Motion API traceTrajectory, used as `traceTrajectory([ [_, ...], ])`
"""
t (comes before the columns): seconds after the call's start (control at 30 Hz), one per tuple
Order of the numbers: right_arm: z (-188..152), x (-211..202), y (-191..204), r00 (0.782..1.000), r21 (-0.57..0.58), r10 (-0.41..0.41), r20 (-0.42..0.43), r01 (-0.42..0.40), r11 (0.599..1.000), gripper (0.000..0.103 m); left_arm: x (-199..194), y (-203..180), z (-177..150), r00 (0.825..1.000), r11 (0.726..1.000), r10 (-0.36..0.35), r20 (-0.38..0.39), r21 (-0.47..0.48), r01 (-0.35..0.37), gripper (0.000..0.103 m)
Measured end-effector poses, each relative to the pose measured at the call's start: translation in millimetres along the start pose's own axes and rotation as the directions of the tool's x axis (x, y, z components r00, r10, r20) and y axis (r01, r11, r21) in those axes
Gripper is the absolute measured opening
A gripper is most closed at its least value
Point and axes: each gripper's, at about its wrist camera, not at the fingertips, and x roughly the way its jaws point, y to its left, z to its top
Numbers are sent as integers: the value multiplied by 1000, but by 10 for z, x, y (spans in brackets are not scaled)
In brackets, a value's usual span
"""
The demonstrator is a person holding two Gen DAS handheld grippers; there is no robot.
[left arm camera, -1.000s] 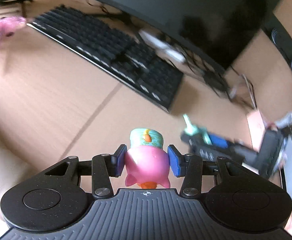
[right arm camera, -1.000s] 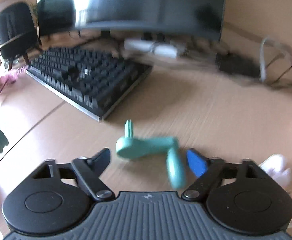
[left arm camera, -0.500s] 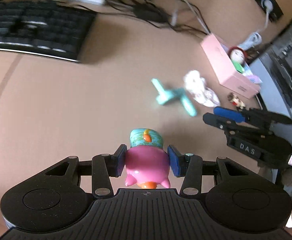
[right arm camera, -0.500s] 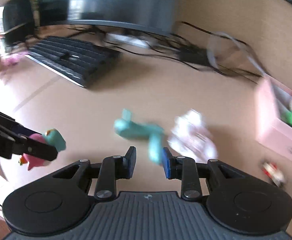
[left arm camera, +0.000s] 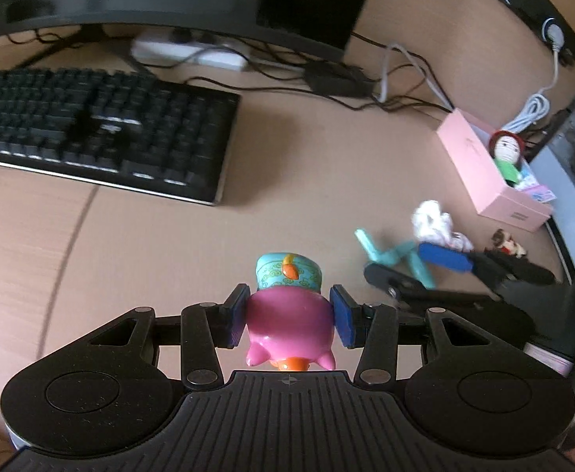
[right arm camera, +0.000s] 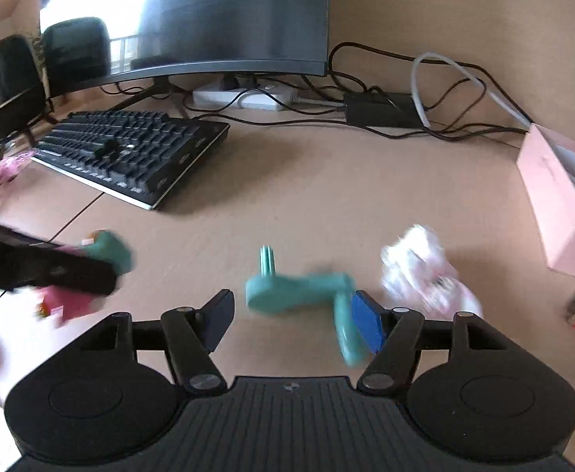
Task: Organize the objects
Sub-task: 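Grasp the teal crank toy with the right tool while the left holds the pink pig, then drop the pink pig into the pink box with the left tool while the right carries the teal toy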
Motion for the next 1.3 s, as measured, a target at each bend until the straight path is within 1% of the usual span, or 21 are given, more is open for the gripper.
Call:
traceTrajectory([
  [0.03, 14, 73, 25, 1000, -11, -19, 4, 19, 1000, 76, -9, 7, 3, 1000, 1000, 10, 0, 4, -10, 49],
  [0.1, 42, 224, 36, 999, -23, -28, -25, 27, 999, 75, -17, 13, -1, 1000, 1000, 24, -1, 18, -24, 49],
  [0.13, 49, 254, 35, 999, -23, -25, -40, 24, 999, 70, -17, 20, 4, 1000, 999, 25, -3, 27, -25, 49],
  [0.23, 68, 192, 53, 997, -53, 5, -72, -9, 999, 70, 9, 15, -22, 1000, 999, 12, -13, 40, -11, 49],
  [0.33, 19, 11, 82, 996, -100, 6, -84, -14, 995, 70, 96, -28, -48, 999, 999, -26, -44, 41, 28, 49],
  [0.4, -30, -142, 67, 995, -111, 0, -99, -10, 994, 70, 156, -107, -81, 995, 995, -73, -75, 62, 78, 49],
  [0.47, -91, -319, 11, 994, -111, -23, -108, 11, 994, 70, 233, -201, -120, 984, 986, -131, -119, 87, 142, 49],
  [0.5, -121, -415, -39, 993, -106, -44, -109, 32, 994, 70, 283, -267, -144, 976, 979, -164, -146, 96, 179, 49],
  [0.6, -179, -717, -276, 987, -43, -120, -109, 116, 992, 70, 412, -515, -175, 950, 955, -235, -204, 135, 265, 49],
  [0.7, -218, -1050, -567, 973, 46, -209, -95, 213, 976, 70, 516, -856, -125, 926, 918, -293, -240, 200, 342, 49],
  [0.77, -260, -1268, -741, 960, 99, -268, -81, 276, 956, 70, 578, -1111, -5, 910, 891, -332, -249, 234, 389, 49],
  [0.9, -352, -1693, -1026, 933, 194, -357, -48, 359, 913, 70, 638, -1679, 467, 894, 850, -413, -174, 278, 447, 49],
  [0.97, -404, -1856, -1144, 920, 230, -392, -30, 388, 893, 70, 666, -1991, 725, 888, 831, -441, -127, 316, 458, 49],
  [1.03, -439, -1986, -1257, 905, 265, -426, -10, 413, 871, 70, 702, -2317, 995, 893, 830, -446, -65, 344, 440, 49],
  [1.07, -434, -2024, -1324, 901, 289, -434, -3, 416, 862, 70, 715, -2447, 1103, 889, 829, -456, -43, 341, 442, 50],
  [1.13, -437, -2103, -1449, 900, 332, -434, 19, 404, 852, 70, 773, -2699, 1311, 867, 818, -498, 2, 333, 469, 51],
  [1.17, -435, -2129, -1501, 899, 336, -437, 35, 402, 852, 70, 844, -2834, 1396, 863, 813, -505, 17, 346, 469, 51],
  [1.2, -434, -2140, -1533, 896, 337, -441, 47, 402, 852, 70, 932, -2956, 1459, 870, 812, -492, 14, 366, 454, 51],
  [1.23, -440, -2153, -1578, 894, 340, -443, 59, 399, 851, 70, 1015, -3050, 1517, 883, 821, -470, 10, 374, 432, 51],
  [1.27, -443, -2157, -1625, 895, 347, -441, 67, 394, 851, 70, 1073, -3122, 1553, 893, 835, -450, 18, 364, 414, 51],
  [1.3, -445, -2160, -1678, 896, 355, -438, 74, 386, 851, 70, 1119, -3161, 1587, 896, 847, -442, 28, 341, 407, 51],
])
